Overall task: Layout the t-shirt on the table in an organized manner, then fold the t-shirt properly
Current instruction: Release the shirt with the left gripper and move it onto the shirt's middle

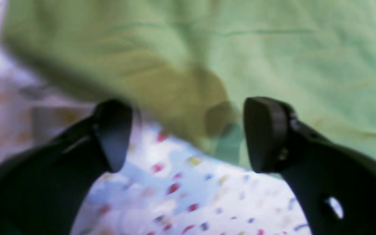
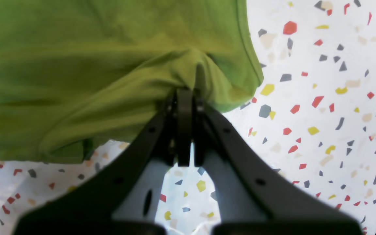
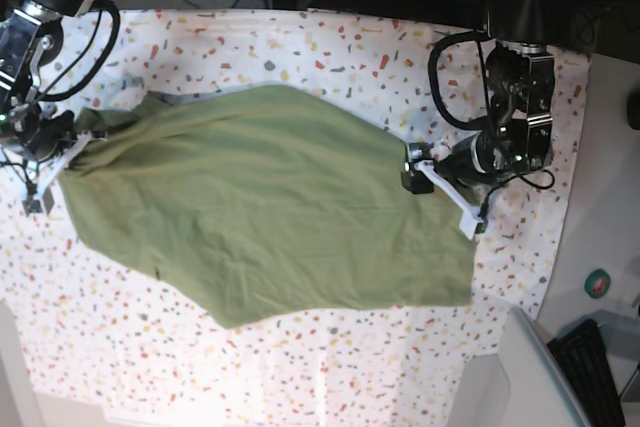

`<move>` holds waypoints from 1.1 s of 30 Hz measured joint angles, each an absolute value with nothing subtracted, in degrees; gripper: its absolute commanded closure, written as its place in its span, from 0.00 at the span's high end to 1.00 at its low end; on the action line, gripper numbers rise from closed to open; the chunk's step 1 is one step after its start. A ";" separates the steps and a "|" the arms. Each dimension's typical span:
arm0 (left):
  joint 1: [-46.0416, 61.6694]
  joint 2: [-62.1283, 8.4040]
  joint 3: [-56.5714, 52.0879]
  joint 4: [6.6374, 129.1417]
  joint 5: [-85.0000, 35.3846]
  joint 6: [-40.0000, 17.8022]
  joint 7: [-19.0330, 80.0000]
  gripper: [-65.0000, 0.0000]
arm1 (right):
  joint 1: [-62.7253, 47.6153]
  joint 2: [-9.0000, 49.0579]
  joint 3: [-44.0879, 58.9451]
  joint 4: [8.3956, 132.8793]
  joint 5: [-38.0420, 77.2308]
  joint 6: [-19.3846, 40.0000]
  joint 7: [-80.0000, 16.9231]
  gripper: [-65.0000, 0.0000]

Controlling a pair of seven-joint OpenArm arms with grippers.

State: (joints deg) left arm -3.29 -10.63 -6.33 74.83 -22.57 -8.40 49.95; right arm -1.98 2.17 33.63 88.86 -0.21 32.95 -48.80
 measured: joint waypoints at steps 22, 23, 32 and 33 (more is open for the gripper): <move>-4.86 -0.03 6.98 77.23 -22.11 -8.64 43.62 0.00 | -8.12 -2.39 32.25 105.47 2.37 32.82 -43.97 0.00; -5.30 0.21 8.34 74.72 -20.08 -8.62 40.77 0.00 | -6.70 -1.67 30.00 103.50 2.74 32.99 -43.57 0.00; -6.33 0.54 13.32 64.82 -6.26 -4.47 31.75 0.00 | -5.45 2.48 32.12 84.84 2.33 32.05 -43.05 0.00; -6.07 -0.14 13.43 65.04 -6.33 -4.56 31.46 0.00 | -8.14 2.31 32.47 84.88 1.78 32.12 -43.70 0.00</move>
State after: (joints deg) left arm -6.07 -0.14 13.43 65.04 -6.33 -4.56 31.46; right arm -8.14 2.31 32.47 84.88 1.78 32.12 -43.70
